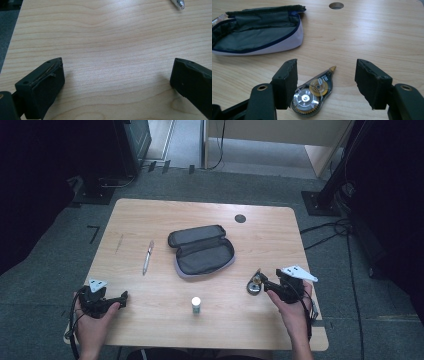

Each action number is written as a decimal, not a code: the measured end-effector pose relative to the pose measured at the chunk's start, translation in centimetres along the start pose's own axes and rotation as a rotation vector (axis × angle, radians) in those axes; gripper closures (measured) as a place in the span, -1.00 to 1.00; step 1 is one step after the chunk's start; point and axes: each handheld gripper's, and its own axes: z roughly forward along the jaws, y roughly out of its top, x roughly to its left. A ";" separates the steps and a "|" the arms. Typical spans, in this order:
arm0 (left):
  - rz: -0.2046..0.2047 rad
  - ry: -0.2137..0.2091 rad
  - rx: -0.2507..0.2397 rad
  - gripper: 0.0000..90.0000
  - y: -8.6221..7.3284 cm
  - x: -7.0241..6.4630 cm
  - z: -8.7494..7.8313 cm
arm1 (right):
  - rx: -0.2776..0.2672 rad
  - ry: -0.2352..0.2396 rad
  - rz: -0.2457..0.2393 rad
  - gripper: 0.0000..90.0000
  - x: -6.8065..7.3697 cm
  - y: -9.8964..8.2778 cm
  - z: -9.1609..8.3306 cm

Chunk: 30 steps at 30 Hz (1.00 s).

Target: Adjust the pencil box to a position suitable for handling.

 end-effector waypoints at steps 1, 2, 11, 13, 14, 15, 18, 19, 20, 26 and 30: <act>0.000 0.000 0.000 -1.00 0.0 0.0 0.0 | -0.001 0.004 0.000 -0.22 0.1 0.1 0.1; 0.002 0.000 0.001 -1.00 0.0 0.0 0.0 | -0.001 0.004 0.000 -0.22 0.1 0.1 0.1; 0.002 0.000 0.001 -1.00 0.0 0.0 0.0 | 0.006 0.019 -0.037 -0.42 1.4 1.5 1.3; 0.003 0.000 0.001 -1.00 0.0 0.0 0.0 | 0.012 0.032 -0.042 -0.58 2.0 1.9 1.9; 0.003 0.000 0.001 -1.00 0.0 0.0 0.0 | 0.012 0.032 -0.042 -0.58 2.0 1.9 1.9; 0.004 -0.001 0.000 -1.00 0.0 0.0 0.0 | 0.014 0.043 -0.044 -0.70 2.2 2.2 2.3; 0.006 -0.002 0.000 -1.00 0.0 0.0 0.0 | 0.016 0.061 -0.043 -0.70 2.6 2.5 2.7; 0.006 -0.002 0.000 -1.00 0.0 0.0 0.0 | 0.015 0.064 -0.045 -0.71 2.8 2.9 3.0; 0.006 -0.002 0.000 -1.00 0.0 0.0 0.0 | 0.015 0.064 -0.045 -0.71 2.8 2.9 3.0; 0.009 -0.004 0.001 -1.00 0.0 0.0 0.0 | 0.019 0.082 -0.026 -0.70 3.3 4.1 4.3; 0.009 -0.005 0.001 -1.00 0.0 0.0 0.0 | 0.019 0.099 -0.036 -0.68 3.6 4.6 5.0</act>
